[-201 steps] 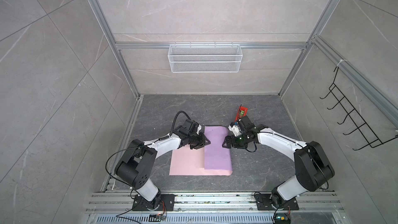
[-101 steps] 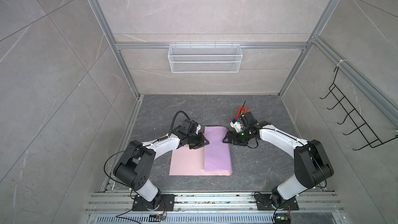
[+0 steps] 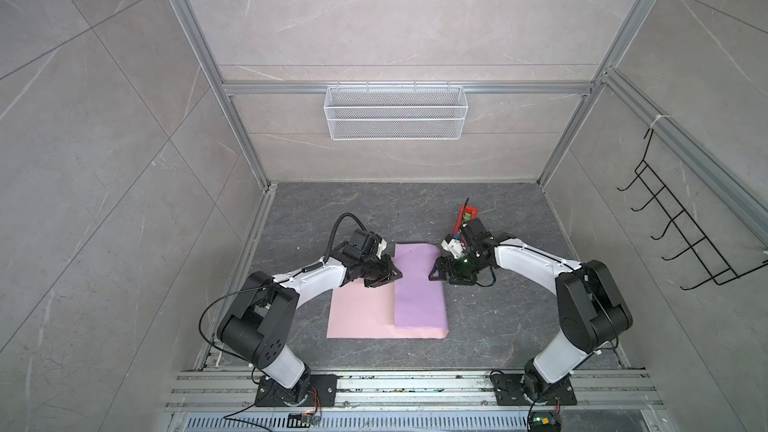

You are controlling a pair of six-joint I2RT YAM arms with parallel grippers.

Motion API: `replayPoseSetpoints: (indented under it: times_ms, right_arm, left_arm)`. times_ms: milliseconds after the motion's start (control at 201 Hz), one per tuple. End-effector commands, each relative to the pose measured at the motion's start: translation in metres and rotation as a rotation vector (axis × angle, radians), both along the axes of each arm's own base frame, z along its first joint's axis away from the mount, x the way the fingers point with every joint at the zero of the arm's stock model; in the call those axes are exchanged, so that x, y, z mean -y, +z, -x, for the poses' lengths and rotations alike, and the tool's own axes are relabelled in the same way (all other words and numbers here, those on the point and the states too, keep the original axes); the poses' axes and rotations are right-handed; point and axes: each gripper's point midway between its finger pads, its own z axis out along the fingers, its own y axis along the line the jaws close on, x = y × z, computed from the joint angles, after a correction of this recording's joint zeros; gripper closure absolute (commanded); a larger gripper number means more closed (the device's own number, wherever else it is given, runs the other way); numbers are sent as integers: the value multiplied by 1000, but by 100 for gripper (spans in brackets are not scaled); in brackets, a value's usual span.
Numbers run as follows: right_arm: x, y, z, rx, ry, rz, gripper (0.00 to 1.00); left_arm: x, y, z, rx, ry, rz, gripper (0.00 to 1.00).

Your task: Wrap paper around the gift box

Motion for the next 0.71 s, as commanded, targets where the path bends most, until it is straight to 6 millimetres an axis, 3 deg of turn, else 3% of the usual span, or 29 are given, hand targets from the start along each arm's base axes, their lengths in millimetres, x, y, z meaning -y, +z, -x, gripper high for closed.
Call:
replayPoseSetpoints:
  times_ms: [0,179,358,513,702]
  right_arm:
    - [11,-16,5,-24,18,79,14]
    - [13,-26,11,-37,5,87,14]
    - [12,-32,14,-44,5,90,14]
    - [12,-32,15,-44,6,91,14]
    - [12,-30,14,-36,4,93,14]
  left_arm:
    - [-14,-33,18,-92,6,-114,77]
    - [-2,-2,4,-29,41,-24,49]
    - [6,23,0,26,57,45,29]
    - [13,10,7,-8,17,25,24]
    - [20,-7,17,-50,-25,-3,30]
